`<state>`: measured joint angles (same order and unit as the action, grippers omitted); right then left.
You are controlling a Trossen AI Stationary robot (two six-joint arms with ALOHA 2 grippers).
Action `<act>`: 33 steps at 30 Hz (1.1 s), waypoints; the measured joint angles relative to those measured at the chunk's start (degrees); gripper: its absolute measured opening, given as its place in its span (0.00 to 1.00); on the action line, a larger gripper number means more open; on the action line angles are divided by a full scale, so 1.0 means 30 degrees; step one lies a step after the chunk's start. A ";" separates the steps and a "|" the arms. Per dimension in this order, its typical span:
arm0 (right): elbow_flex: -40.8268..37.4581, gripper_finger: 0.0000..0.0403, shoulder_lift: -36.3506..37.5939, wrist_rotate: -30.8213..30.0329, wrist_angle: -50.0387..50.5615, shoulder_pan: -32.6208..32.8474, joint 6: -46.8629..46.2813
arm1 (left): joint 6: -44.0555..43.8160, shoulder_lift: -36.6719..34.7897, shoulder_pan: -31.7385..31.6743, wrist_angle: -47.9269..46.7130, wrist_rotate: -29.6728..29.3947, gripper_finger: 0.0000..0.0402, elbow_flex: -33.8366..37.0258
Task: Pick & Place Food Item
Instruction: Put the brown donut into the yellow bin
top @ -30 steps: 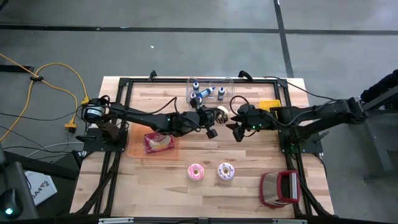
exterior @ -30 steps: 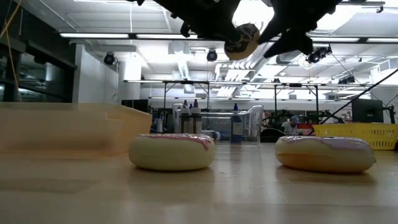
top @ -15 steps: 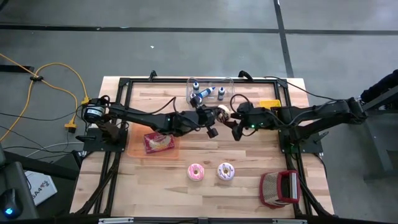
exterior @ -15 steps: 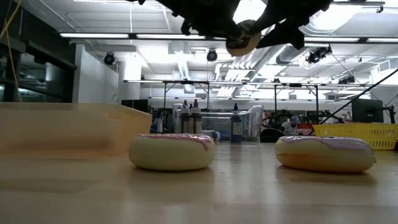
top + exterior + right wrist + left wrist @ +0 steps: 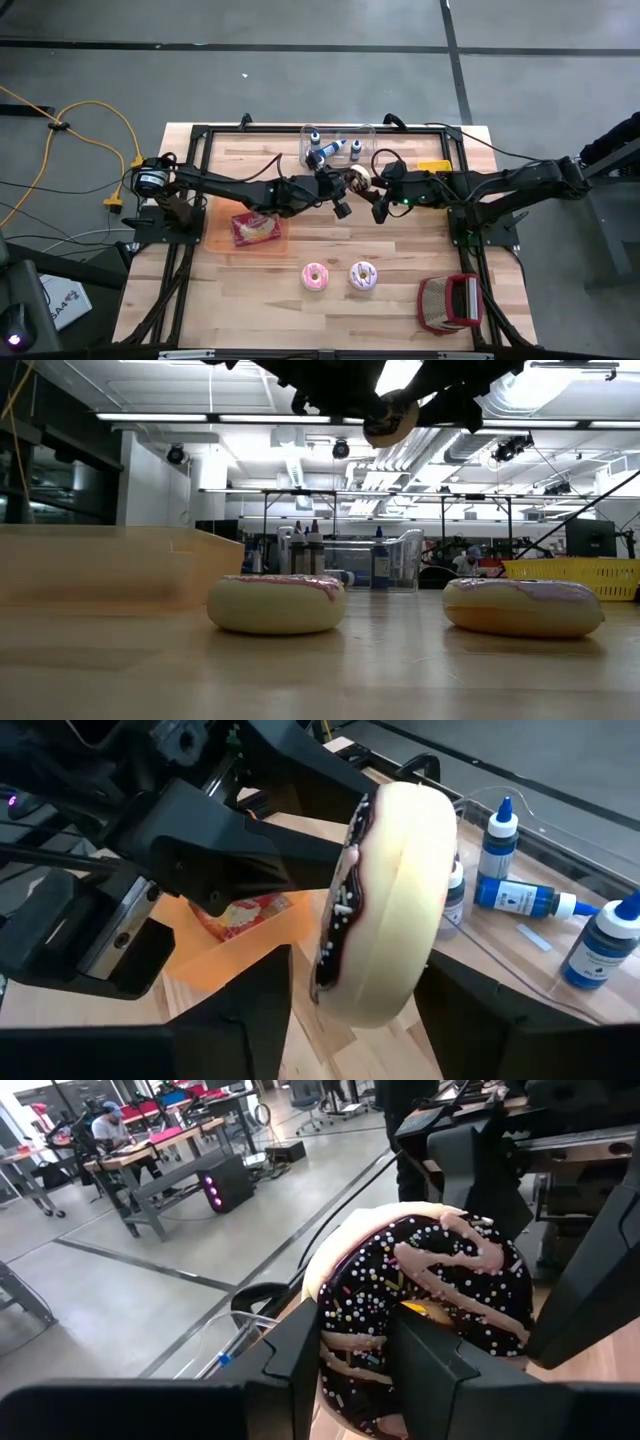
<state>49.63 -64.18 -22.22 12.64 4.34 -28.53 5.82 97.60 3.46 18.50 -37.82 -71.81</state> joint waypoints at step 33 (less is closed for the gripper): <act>0.0000 0.19 0.0000 0.0080 0.0168 0.0015 0.0114 | 0.1671 0.0000 0.0073 -0.0160 0.0007 0.38 0.0000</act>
<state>49.63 -64.18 -21.98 13.15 4.38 -28.18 10.84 97.60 3.68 18.02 -37.80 -71.81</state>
